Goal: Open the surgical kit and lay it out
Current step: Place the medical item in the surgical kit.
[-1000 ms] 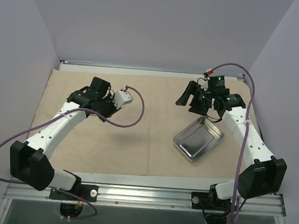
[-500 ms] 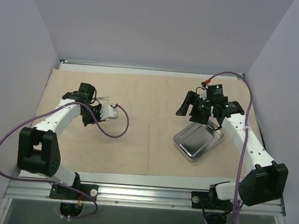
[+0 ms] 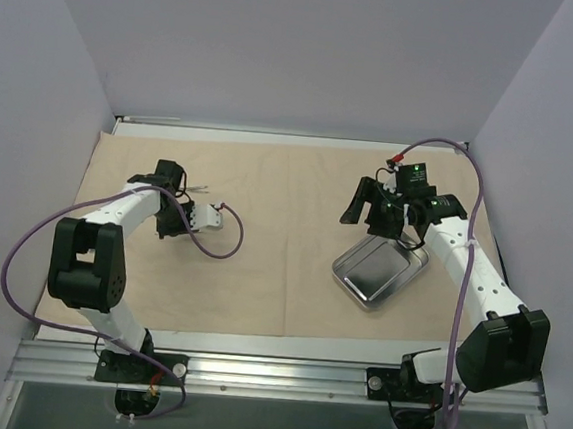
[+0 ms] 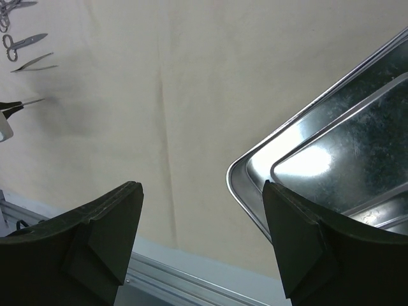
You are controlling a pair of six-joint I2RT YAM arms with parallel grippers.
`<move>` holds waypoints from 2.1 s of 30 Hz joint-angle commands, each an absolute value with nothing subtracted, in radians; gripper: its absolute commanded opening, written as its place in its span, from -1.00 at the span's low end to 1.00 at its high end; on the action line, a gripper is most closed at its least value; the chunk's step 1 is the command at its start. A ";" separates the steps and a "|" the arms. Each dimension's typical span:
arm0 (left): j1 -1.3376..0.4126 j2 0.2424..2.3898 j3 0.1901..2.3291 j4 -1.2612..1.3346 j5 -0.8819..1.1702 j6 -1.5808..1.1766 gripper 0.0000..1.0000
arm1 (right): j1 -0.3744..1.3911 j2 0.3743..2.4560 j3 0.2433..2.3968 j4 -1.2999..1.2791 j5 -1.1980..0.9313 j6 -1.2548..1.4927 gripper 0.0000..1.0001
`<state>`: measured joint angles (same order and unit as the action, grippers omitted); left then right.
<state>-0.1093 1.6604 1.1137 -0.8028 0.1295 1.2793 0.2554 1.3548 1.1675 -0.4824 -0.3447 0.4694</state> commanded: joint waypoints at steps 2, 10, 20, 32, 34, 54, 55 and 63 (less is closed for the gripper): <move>-0.104 1.715 1.199 -0.749 0.133 1.318 -0.95 | 0.245 1.376 1.170 -0.486 -0.325 0.453 0.55; -0.104 1.764 1.226 -0.733 0.124 1.328 -0.95 | 0.239 1.405 1.186 -0.494 -0.316 0.445 0.57; -0.106 1.766 1.186 -0.723 0.144 1.313 -0.95 | 0.236 1.427 1.190 -0.489 -0.324 0.451 0.57; -0.106 1.810 1.178 -0.698 0.153 1.293 -0.95 | 0.230 1.425 1.178 -0.488 -0.331 0.462 0.58; -0.104 1.818 1.172 -0.693 0.144 1.296 -0.95 | 0.227 1.425 1.174 -0.486 -0.331 0.462 0.58; -0.081 1.844 1.167 -0.678 0.143 1.305 -0.65 | 0.221 1.439 1.170 -0.491 -0.333 0.453 0.59; -0.081 1.842 1.163 -0.678 0.141 1.305 -0.60 | 0.221 1.439 1.172 -0.491 -0.333 0.453 0.58; -0.081 1.832 1.129 -0.673 0.141 1.298 -0.45 | 0.224 1.440 1.167 -0.488 -0.328 0.448 0.59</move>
